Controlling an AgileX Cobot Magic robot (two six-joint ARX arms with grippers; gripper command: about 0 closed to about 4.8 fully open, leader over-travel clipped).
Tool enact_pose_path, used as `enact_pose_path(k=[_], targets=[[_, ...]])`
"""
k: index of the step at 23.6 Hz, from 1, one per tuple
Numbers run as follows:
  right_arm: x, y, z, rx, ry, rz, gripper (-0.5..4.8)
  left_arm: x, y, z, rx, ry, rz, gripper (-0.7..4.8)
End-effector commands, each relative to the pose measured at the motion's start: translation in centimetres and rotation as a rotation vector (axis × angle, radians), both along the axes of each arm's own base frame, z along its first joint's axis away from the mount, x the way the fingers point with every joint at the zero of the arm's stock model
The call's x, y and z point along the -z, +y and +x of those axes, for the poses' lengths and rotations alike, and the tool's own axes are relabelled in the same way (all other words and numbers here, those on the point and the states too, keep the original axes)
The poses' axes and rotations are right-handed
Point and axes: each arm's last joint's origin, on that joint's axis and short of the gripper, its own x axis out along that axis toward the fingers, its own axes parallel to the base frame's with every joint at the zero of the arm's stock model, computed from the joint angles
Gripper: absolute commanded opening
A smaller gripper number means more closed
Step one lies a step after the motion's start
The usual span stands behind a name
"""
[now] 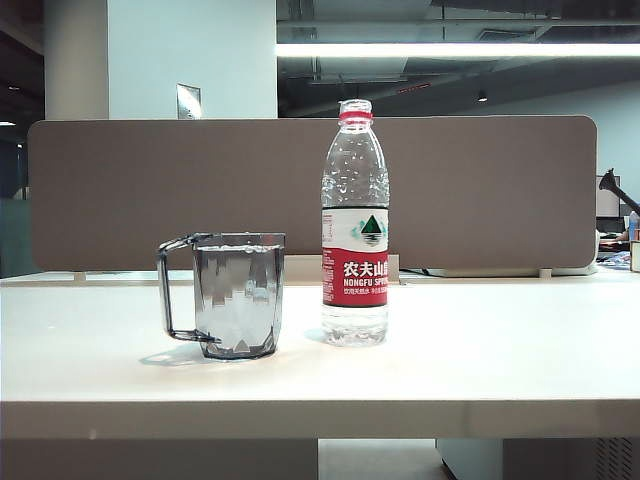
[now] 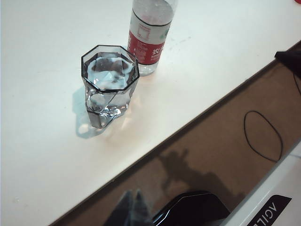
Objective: Pick up the mineral water bottle on the table and pour water into the mug until it's full.
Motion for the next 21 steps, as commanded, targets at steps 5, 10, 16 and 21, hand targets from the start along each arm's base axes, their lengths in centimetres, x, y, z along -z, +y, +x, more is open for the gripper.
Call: enact_pose_path(k=[5,10,16,21], targets=[[0.2,-1.2,-0.6,0.064,-0.011,0.031,-0.06,-0.2,0.0,0.0,0.003,-0.011,-0.006,-0.05],[-0.4,-1.6,-0.8,0.096,-0.078,0.046,-0.06,-0.2,0.0,0.0,0.003,-0.012,-0.006,-0.05],[-0.3,-1.5,-0.8,0.098,-0.084,0.013,0.00,-0.2,0.0,0.0,0.003,-0.011,-0.006,-0.05],[-0.3,-1.5,-0.8,0.088,-0.103,-0.057,0.00,-0.2,0.0,0.0,0.003,-0.011,-0.006,-0.05]])
